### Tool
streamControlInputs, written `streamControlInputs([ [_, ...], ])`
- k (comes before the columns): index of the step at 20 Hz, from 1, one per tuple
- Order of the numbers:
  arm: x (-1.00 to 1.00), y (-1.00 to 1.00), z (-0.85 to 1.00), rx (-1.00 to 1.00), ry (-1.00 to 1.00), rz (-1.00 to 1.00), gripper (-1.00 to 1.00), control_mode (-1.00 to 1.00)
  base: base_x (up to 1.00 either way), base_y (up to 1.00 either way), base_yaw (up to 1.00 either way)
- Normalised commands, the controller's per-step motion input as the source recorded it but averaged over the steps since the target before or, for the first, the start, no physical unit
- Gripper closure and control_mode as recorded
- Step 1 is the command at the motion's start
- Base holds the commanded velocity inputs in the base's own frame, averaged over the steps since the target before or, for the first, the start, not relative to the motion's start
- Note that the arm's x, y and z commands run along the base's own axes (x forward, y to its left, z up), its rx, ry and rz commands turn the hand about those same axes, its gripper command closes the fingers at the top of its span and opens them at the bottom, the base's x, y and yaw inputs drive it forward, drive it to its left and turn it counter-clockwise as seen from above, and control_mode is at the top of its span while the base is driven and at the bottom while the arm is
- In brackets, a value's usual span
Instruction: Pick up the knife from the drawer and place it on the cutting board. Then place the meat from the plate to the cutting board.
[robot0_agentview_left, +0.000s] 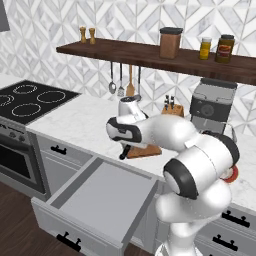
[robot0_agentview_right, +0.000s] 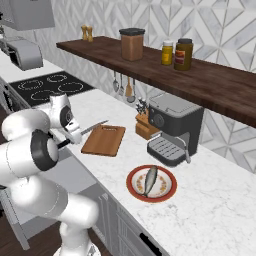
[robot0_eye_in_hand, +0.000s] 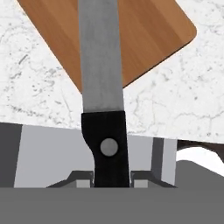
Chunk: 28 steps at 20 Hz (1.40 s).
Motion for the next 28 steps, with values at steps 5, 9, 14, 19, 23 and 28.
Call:
streamControlInputs([
  [5, 0.54, -0.27, -0.09, 0.00, 0.03, 0.12, 1.00, -1.00, 0.00, 0.00, 0.00],
  [9, 0.40, -0.16, -0.18, -0.01, 0.00, 0.12, 1.00, -1.00, 0.00, 0.00, 0.00],
  [14, 0.43, -0.14, -0.38, -0.03, 0.01, 0.13, 1.00, -1.00, 0.00, 0.00, 0.00],
  [19, 0.48, -0.11, -0.31, -0.01, 0.00, 0.11, 1.00, -1.00, 0.00, 0.00, 0.00],
  [23, 0.39, -0.03, -0.28, -0.02, 0.01, 0.06, 1.00, -1.00, 0.00, 0.00, 0.00],
  [28, 0.12, 0.00, -0.33, -0.05, 0.01, 0.01, 1.00, -1.00, 0.00, 0.00, 0.00],
])
